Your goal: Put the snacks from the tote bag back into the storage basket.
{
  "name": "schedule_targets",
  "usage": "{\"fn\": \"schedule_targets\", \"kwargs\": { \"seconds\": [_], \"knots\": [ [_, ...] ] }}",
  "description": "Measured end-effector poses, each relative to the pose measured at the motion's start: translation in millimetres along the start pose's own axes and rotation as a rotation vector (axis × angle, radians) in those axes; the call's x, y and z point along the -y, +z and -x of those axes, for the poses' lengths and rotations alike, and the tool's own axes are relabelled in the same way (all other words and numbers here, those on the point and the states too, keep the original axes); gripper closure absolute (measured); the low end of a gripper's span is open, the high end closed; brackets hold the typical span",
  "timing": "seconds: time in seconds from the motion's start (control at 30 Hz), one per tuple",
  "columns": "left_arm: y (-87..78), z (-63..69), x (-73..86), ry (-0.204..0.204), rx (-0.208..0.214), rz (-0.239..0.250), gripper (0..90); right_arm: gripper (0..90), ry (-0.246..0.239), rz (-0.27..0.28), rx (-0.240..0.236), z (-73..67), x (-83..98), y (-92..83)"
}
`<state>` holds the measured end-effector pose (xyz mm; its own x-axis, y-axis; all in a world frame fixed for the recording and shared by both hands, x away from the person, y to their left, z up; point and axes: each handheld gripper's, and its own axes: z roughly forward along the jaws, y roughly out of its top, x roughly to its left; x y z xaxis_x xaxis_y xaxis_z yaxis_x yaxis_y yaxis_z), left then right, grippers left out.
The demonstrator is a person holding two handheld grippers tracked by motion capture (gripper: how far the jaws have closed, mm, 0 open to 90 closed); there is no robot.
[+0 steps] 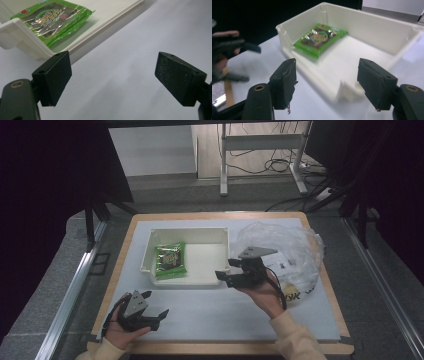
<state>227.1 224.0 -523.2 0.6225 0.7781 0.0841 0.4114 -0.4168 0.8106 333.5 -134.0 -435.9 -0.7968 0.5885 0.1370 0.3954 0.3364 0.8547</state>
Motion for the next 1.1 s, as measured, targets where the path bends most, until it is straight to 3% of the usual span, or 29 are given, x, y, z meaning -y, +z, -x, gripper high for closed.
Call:
{"fn": "schedule_targets", "kwargs": {
  "seconds": [0.23,0.4,0.5,0.97,1.1],
  "knots": [
    [4.9,-2.0,1.7,-0.012,-0.026,-0.021,14.0,31.1,-0.004,0.029,0.022,3.6,40.4,-32.8],
    [6.8,-1.1,1.9,-0.012,-0.037,-0.021,14.0,30.5,-0.011,0.011,0.029,3.4,71.8,-39.7],
    [6.2,-1.8,2.0,-0.014,-0.037,-0.019,14.0,29.8,-0.011,-0.03,0.039,3.2,83.2,-35.3],
    [5.9,-3.1,4.6,0.006,-0.012,-0.02,14.1,29.9,-0.024,-0.046,0.071,-3.2,89.7,-21.4],
    [5.0,-3.6,4.3,0.006,-0.015,-0.016,14.2,29.8,-0.032,-0.026,0.07,-6.1,88.6,-22.5]
  ]
}}
